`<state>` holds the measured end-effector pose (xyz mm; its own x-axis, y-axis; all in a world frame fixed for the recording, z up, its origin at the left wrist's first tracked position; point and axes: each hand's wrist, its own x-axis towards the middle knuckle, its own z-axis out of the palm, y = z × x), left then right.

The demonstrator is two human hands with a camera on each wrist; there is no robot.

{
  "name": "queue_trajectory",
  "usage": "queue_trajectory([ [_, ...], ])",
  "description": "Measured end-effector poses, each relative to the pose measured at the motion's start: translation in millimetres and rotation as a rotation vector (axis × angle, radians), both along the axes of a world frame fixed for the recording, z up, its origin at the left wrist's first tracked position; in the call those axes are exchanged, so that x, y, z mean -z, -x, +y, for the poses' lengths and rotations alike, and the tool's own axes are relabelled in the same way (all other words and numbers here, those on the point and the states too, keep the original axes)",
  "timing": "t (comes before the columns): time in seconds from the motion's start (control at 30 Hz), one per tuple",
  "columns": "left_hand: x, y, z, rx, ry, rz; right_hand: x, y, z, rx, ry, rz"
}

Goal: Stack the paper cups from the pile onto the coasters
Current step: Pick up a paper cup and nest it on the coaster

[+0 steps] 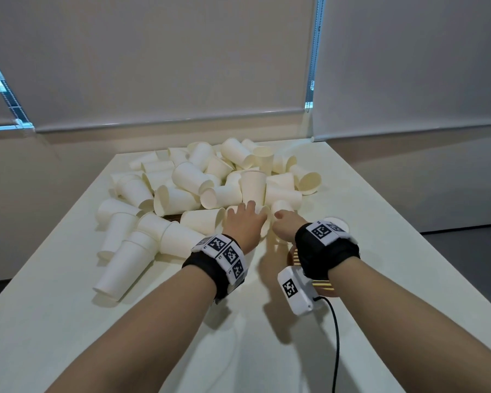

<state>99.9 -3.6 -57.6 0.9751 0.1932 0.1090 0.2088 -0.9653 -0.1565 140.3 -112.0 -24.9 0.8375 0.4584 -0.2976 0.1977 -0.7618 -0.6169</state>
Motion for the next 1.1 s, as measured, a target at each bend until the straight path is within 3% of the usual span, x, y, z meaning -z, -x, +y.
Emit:
queue_trajectory([
  [0.13,-4.1,3.0,3.6,0.025,-0.017,-0.007,-1.7,-4.4,-1.4,0.073,-0.056,-0.052],
  [0.3,-0.4,6.1,2.9,0.005,0.054,-0.026,-15.8,-8.1,-3.1,0.158,-0.261,-0.150],
  [0.5,-18.5,17.4,0.9,-0.098,0.374,-0.192,-25.7,-7.4,-15.3,0.214,-0.512,-0.418],
  [0.73,-39.2,36.9,-1.4,-0.179,0.673,-0.159,-32.5,5.8,-19.0,0.089,-0.755,-0.749],
  [0.83,-33.1,42.2,0.4,-0.172,0.726,-0.173,-35.3,12.4,-18.7,-0.014,-0.683,-0.767],
  [0.97,-24.5,49.7,1.6,-0.158,0.894,-0.288,-35.3,17.2,-16.8,-0.136,-0.509,-0.649],
  [1.1,-26.0,56.3,2.3,-0.183,0.984,-0.374,-39.8,22.1,-18.5,-0.137,-0.495,-0.559],
])
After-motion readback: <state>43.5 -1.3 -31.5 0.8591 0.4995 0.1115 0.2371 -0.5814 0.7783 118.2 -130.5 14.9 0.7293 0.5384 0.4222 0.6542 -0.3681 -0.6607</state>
